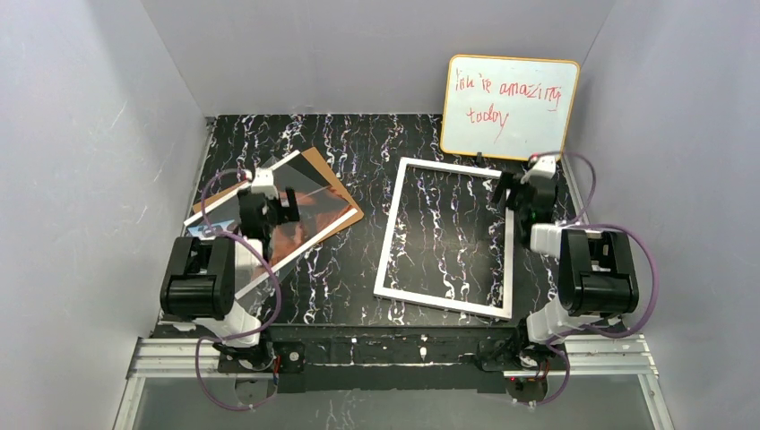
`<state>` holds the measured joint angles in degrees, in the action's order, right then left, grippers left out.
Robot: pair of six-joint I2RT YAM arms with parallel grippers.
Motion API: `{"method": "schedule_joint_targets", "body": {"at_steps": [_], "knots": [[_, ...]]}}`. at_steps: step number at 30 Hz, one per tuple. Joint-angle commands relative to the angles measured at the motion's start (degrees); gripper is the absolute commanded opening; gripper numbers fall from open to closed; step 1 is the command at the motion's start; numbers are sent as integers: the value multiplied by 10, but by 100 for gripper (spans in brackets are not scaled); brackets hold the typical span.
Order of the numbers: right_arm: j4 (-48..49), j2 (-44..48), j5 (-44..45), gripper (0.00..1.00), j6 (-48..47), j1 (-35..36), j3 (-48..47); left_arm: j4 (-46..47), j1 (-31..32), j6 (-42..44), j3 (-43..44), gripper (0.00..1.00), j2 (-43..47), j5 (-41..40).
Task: Put the photo into the frame
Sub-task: Turn over the photo frame at the center of the board.
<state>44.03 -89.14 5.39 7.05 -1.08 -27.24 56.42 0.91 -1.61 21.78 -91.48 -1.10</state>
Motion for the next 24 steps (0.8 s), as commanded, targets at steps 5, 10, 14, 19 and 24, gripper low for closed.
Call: {"method": "schedule_joint_targets", "body": {"at_steps": [5,10,14,19,24], "knots": [[-266,74,60,99,264,-10,-136,-433,-35,3,261,98,65,19],[-327,102,-114,99,364,-75,-169,-593,-50,7,383,98,48,58],[-401,96,-96,99,322,-25,-213,-653,-66,13,421,98,48,81],[-447,88,-34,99,253,118,-237,-726,-92,27,459,98,48,124],[-515,28,48,98,251,258,-297,-758,-108,35,463,98,56,139]]}}
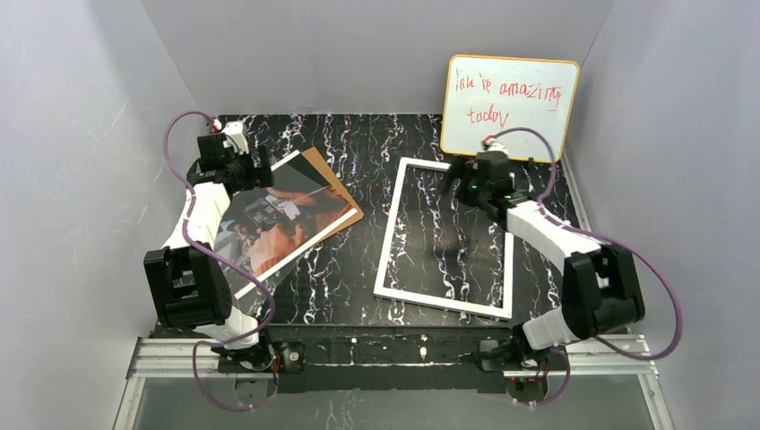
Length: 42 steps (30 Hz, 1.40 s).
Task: Put the photo into the frame
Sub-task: Turn over the photo frame at the center of the board.
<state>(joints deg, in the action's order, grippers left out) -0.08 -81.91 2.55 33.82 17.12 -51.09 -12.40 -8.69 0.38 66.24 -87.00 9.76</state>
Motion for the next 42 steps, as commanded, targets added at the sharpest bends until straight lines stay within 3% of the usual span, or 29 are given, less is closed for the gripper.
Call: {"method": "schedule_joint_targets", "body": {"at_steps": [1,11,24,29,36,42], "knots": [[-85,-59,92,98,-15,101,-74,-78,-12,20,21,98,11,31],[-166,-231,169,93,21,255,-216,-131,-12,58,8,98,10,41],[-222,-365,220,78,63,288,-318,-179,-13,89,15,98,5,52],[-240,-386,245,62,90,311,-343,-190,-12,90,23,98,-1,63],[-281,-397,278,25,130,344,-385,-208,-12,102,33,98,-6,66],[-285,-375,255,10,154,357,-432,-235,-13,120,42,98,-6,95]]}}
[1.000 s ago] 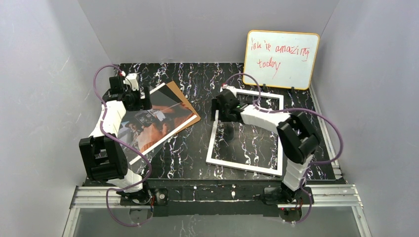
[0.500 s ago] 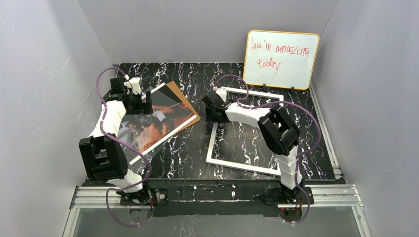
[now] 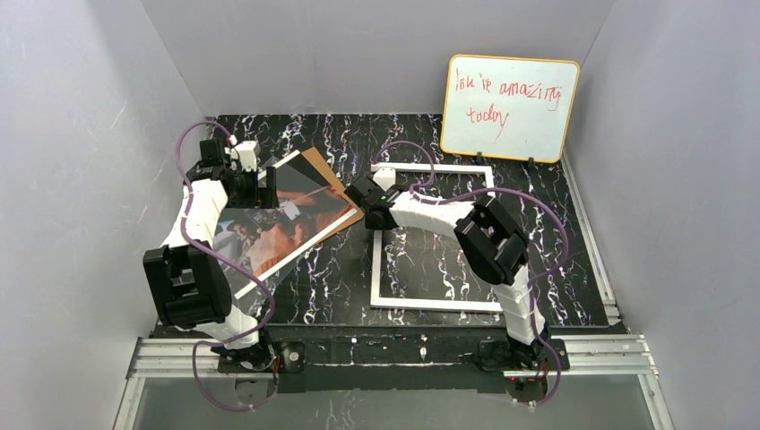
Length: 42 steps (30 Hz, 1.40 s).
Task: Put the photo into the frame
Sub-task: Turn over the photo frame at the center of the board.
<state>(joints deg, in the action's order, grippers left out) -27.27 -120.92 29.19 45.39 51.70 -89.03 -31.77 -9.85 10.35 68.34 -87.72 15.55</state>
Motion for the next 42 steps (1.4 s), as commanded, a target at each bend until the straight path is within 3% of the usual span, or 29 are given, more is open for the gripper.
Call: {"method": "schedule_joint_targets", "body": {"at_steps": [1,8,18,24,33,42], "knots": [[-14,20,-18,8,40,14,-66,-47,-1,25,21,98,2,46],[-25,58,-71,4,72,25,-163,-78,-1,34,46,98,-3,67],[40,116,-171,3,86,24,-220,-104,-1,30,73,98,11,85],[114,140,-247,3,114,11,-203,-111,1,15,94,98,27,109],[261,202,-366,2,211,-43,-89,-115,31,-15,129,98,32,116],[326,233,-411,1,292,-78,-42,-117,67,-63,197,98,27,113]]}}
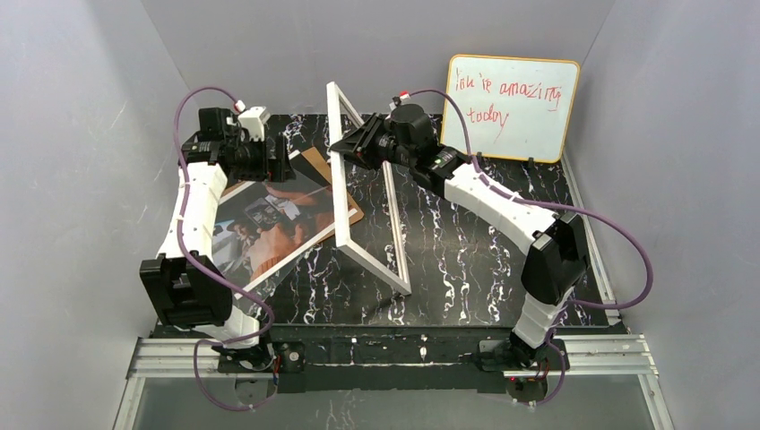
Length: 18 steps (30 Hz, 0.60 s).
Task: Put the photo into the frame
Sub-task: Turn over the photo frame at the center of the board.
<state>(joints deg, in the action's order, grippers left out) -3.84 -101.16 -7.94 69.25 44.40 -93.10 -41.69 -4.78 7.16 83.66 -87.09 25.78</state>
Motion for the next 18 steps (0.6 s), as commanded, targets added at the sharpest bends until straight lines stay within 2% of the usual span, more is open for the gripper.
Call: {"method": "schedule_joint_targets", "body": {"at_steps": [1,4,9,13,18], "knots": [[95,38,-44,1,59,-7,0,-19,23,-36,53,98,19,10],[101,46,-50,1,69,-13,10,-25,39,-49,80,98,15,7],[127,92,-59,5,91,-37,80,-35,104,-67,122,98,0,-7],[144,127,-80,23,103,-60,144,-36,161,-89,159,98,-19,-37],[84,136,-113,49,69,-84,141,-33,222,-105,191,98,-53,-71]]}}
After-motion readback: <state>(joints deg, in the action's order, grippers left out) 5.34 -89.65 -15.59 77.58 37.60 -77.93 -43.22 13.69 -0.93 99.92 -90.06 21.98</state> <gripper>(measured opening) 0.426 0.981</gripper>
